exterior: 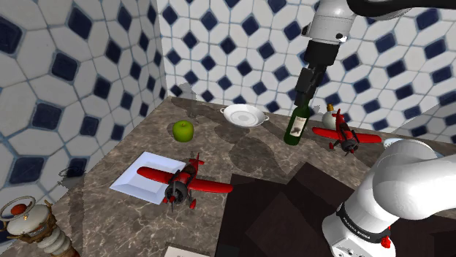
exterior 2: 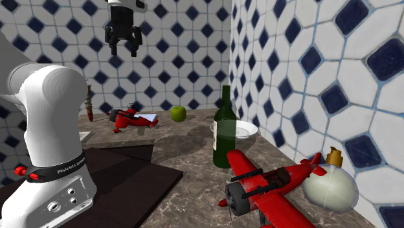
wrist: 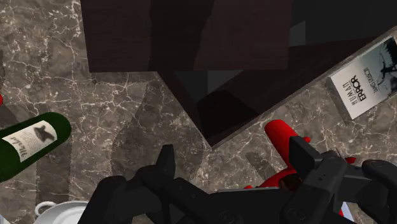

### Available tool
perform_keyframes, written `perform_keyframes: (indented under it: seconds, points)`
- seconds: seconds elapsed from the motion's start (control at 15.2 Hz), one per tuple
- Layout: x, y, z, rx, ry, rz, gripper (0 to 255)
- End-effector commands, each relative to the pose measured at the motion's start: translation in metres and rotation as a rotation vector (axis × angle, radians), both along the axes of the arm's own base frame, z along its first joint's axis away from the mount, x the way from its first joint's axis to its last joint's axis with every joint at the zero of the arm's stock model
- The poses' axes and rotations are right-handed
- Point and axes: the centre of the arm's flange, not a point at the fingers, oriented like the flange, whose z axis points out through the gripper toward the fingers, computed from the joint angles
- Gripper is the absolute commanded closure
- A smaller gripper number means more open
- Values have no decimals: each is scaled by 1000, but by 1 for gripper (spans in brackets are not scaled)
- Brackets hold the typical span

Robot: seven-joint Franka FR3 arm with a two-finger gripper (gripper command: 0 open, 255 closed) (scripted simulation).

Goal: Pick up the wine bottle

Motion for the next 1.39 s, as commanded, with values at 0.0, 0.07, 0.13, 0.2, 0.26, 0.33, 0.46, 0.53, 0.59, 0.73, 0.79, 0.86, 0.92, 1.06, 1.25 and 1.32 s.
perform_keyframes:
  seconds: [0.0, 0.07, 0.13, 0.2, 0.26, 0.33, 0.46, 0.53, 0.59, 0.73, 0.79, 0.86, 0.92, 1.06, 1.25, 1.32]
  points:
    - [0, 0, 0, 0, 0, 0, 0]
    - [2, -12, -4, -4, -5, -2, 0]
    - [5, -23, -8, -7, -9, -4, 0]
    - [7, -35, -12, -11, -14, -6, 0]
    - [9, -47, -16, -14, -19, -8, 0]
    - [12, -58, -19, -18, -23, -11, 0]
    - [17, -82, -27, -25, -33, -15, 0]
    - [19, -94, -31, -28, -37, -17, 0]
    - [21, -105, -34, -32, -42, -19, 0]
    - [26, -129, -41, -39, -51, -23, 0]
    - [28, -141, -45, -42, -56, -25, 0]
    - [30, -153, -48, -46, -61, -27, 0]
    - [33, -164, -51, -49, -65, -29, 0]
    - [37, -188, -58, -56, -75, -34, 0]
    - [44, -224, -67, -67, -89, -40, 0]
    - [46, -236, -70, -70, -93, -42, 0]
